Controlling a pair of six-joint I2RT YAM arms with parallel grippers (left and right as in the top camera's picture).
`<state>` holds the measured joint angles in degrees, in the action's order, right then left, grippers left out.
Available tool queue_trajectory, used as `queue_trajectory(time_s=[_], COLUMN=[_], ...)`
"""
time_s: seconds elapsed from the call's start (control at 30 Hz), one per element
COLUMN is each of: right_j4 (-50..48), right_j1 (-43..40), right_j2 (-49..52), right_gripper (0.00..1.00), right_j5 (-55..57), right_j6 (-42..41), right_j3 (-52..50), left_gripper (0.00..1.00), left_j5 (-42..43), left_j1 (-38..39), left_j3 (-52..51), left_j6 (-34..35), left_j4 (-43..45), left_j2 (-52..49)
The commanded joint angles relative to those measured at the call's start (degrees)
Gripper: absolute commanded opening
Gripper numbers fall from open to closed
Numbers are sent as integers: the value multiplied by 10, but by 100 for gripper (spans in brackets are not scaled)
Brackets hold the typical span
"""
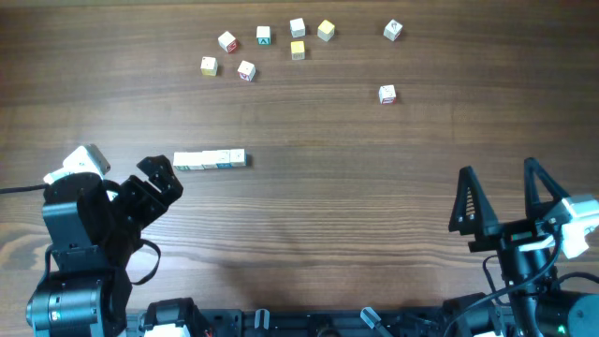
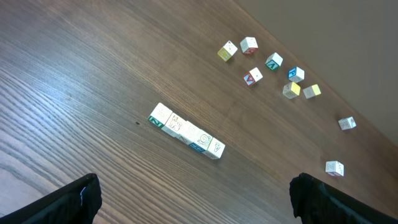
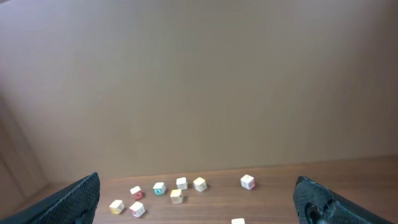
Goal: Form a horizontal line
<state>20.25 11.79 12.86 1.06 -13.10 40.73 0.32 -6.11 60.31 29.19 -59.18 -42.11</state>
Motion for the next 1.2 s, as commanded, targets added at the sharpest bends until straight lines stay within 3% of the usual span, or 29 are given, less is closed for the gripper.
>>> queue_trajectory(time_s=[0.0,0.27,0.5,0.83,1.0,1.17], right_j4=[-5,30,-2,-189,-354,-418], right_j1=[-2,-2,-7,-80,-99,-99], right_j2=[-11,-11,-13,-125,-127,-127], right_gripper=[100,100,100,100,100,100], right_j5=[-31,5,10,-34,-61,-61], right_j6=[16,41,72,60,7,-7], right_j3=[1,1,-5,-156,-251,-315], left_gripper=[100,100,100,100,100,100], left_j5=[5,5,5,5,5,5], left_j1=[-2,-2,-2,-2,-2,-2], left_j3=[0,0,0,0,0,0], left_j6=[-7,-7,-7,-7,-7,-7], left_j4=[1,1,1,1,1,1], left_j2=[-1,-1,-1,-1,-1,-1])
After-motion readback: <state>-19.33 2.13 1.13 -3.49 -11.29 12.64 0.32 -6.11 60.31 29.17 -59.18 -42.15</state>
